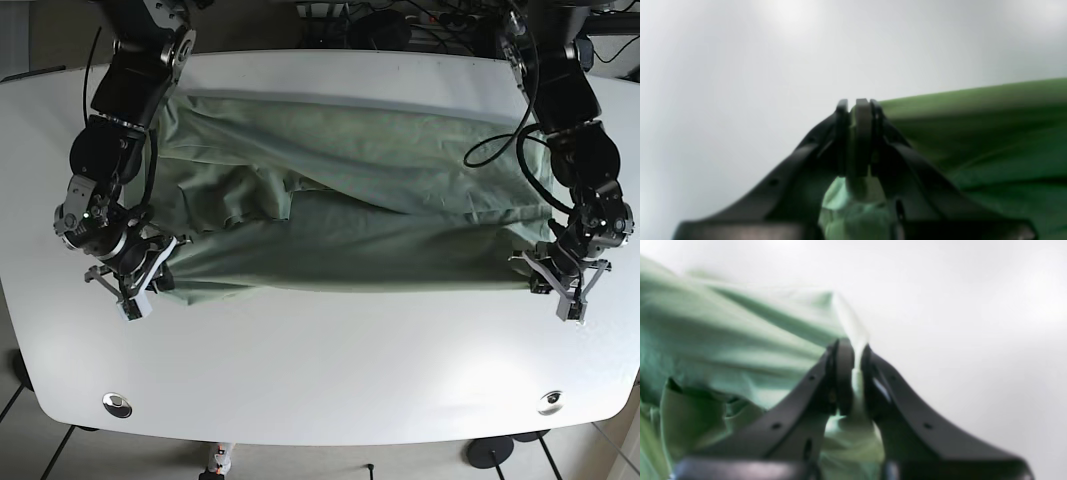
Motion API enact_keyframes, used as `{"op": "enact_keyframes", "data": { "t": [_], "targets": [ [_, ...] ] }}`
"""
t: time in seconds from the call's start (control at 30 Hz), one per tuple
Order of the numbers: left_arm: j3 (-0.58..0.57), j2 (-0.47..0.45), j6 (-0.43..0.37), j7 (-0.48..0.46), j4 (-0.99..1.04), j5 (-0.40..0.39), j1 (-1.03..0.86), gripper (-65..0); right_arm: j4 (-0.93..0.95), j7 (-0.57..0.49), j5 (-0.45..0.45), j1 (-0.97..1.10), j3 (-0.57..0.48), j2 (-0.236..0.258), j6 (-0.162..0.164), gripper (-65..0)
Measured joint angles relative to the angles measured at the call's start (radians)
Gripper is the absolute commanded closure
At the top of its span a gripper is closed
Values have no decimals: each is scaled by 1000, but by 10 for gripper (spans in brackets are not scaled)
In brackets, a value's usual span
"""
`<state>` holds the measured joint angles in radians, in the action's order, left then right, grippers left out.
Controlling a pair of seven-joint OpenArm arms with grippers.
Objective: Fold the T-shirt properly
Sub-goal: 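Grip the polo's hem with both grippers and fold it toward the collar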
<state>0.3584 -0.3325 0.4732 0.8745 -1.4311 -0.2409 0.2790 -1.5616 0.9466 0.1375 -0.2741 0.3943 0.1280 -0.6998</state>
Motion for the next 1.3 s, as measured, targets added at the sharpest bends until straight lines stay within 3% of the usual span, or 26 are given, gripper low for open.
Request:
{"op": "enact_keyframes", "data": {
  "t": [0.17, 0.3, 0.47, 0.5, 0.57, 0.63, 0.7, 0.8, 0.87, 1.03, 1.17, 1.3],
  "targets": [
    [87, 32, 7, -6, -139, -11, -144, 0, -217, 103, 10, 136, 24, -3, -1, -19],
    [158, 46, 102, -3, -160, -10, -254, 0, -326, 106, 20, 306, 24, -13, -1, -19],
    [189, 47, 113, -3, -159, -4, -350, 0, -341, 105, 24, 446, 53, -36, -1, -30],
    [182, 46, 113, -5, -159, -3, -360, 0, -341, 105, 23, 469, 54, -36, -1, -81],
    [156, 37, 111, -6, -159, 12, -373, -104, -341, 106, 21, 497, 55, -35, 0, -205],
    [148, 35, 109, -6, -159, 15, -381, -240, -352, 113, 103, 528, 68, -27, 0, -341],
    [148, 33, 107, -6, -163, 16, -381, -329, -384, 112, 230, 550, 126, -28, 0, -450],
    [150, 31, 107, -3, -243, 16, -396, -338, -394, 115, 366, 542, 158, -10, 7, -547],
    [146, 33, 108, -5, -290, 7, -393, -338, -391, 124, 375, 490, 117, 2, 7, -545],
    [142, 55, 108, -5, -217, 16, -385, -338, -137, 158, 239, 229, -26, -9, 3, -545],
    [142, 59, 108, -7, -151, 15, -385, -338, 127, 155, 224, 114, -31, -8, 4, -545],
    [148, 58, 108, -8, -120, 16, -393, -338, 208, 135, 243, 103, -30, -11, 1, -542]
  ]
}}
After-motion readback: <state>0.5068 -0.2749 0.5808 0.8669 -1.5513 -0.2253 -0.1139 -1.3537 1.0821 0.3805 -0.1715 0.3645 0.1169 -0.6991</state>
